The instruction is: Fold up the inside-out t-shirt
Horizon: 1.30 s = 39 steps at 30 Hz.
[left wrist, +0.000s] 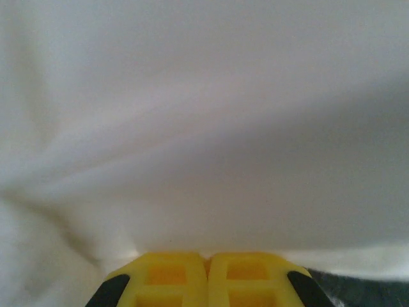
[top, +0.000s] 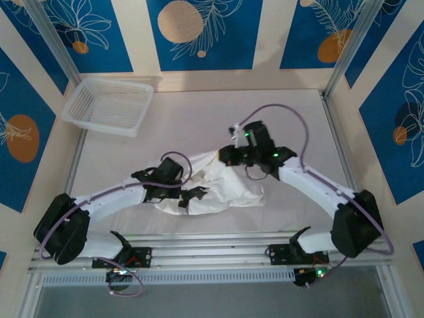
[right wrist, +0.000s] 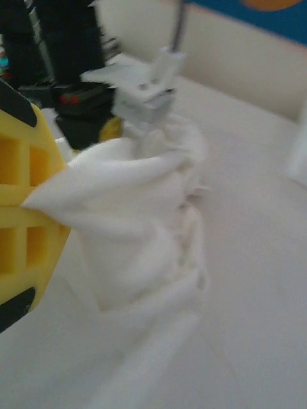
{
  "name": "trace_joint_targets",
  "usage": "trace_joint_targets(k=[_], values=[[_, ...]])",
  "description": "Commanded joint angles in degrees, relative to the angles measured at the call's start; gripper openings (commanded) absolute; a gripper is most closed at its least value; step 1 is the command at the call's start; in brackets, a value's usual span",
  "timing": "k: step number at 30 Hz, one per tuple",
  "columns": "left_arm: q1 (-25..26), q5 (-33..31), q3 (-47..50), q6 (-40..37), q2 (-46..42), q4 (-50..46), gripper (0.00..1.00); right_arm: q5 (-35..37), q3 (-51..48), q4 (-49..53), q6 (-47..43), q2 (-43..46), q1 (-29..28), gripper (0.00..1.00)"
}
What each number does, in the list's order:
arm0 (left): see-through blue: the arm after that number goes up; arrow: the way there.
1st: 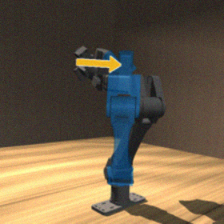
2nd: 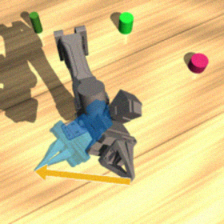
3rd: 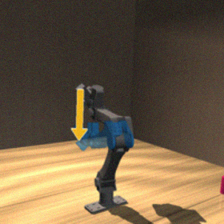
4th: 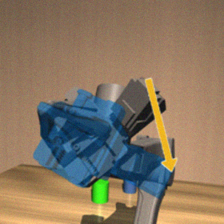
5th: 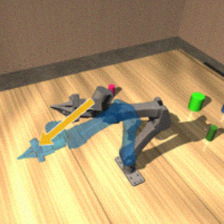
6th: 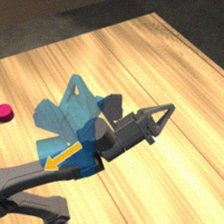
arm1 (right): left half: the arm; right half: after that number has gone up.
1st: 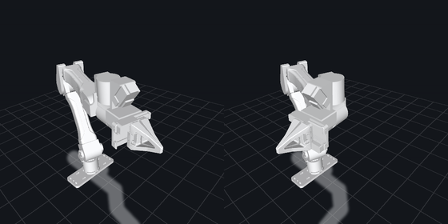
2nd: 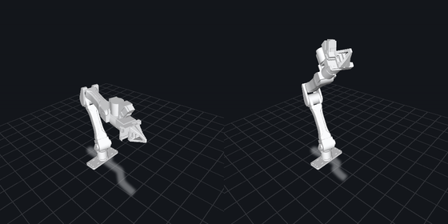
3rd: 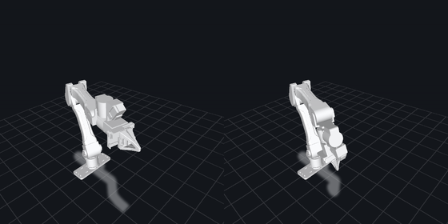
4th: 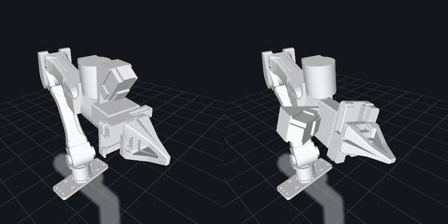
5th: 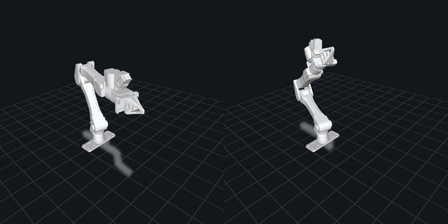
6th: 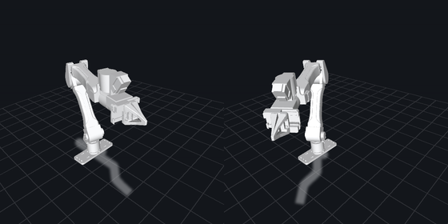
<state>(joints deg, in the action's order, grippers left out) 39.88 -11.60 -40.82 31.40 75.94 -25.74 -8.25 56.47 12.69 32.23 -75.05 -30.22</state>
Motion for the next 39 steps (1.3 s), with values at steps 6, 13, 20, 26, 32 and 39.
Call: trace_joint_targets(k=[6, 13, 20, 26, 32, 39], values=[[0.1, 9.4, 8.2, -11.4, -19.6, 12.3, 0.53, -6.2, 2.0, 0.0, 4.4, 3.8, 3.3, 0.00], [0.2, 13.9, -2.2, -16.8, -15.5, 17.7, 0.63, -10.4, 3.6, -2.1, 3.5, 3.1, 0.2, 0.00], [0.2, 14.9, -13.3, -21.0, 2.2, 20.8, 0.69, -11.4, 7.1, 0.9, 2.5, 3.1, -1.6, 0.00], [-0.2, 13.8, -16.8, -20.3, 9.6, 23.9, 0.67, -11.7, 8.6, 3.5, 1.6, 3.8, -2.4, 0.00], [-2.6, 17.3, -19.8, -13.5, 5.6, 18.4, 0.00, -6.5, 6.5, 8.2, 0.1, 3.5, 1.1, 0.00], [-6.1, 49.0, -29.0, -4.7, 3.8, 5.0, 0.00, 5.9, 2.1, 10.6, -15.4, -9.9, 9.4, 0.04]])
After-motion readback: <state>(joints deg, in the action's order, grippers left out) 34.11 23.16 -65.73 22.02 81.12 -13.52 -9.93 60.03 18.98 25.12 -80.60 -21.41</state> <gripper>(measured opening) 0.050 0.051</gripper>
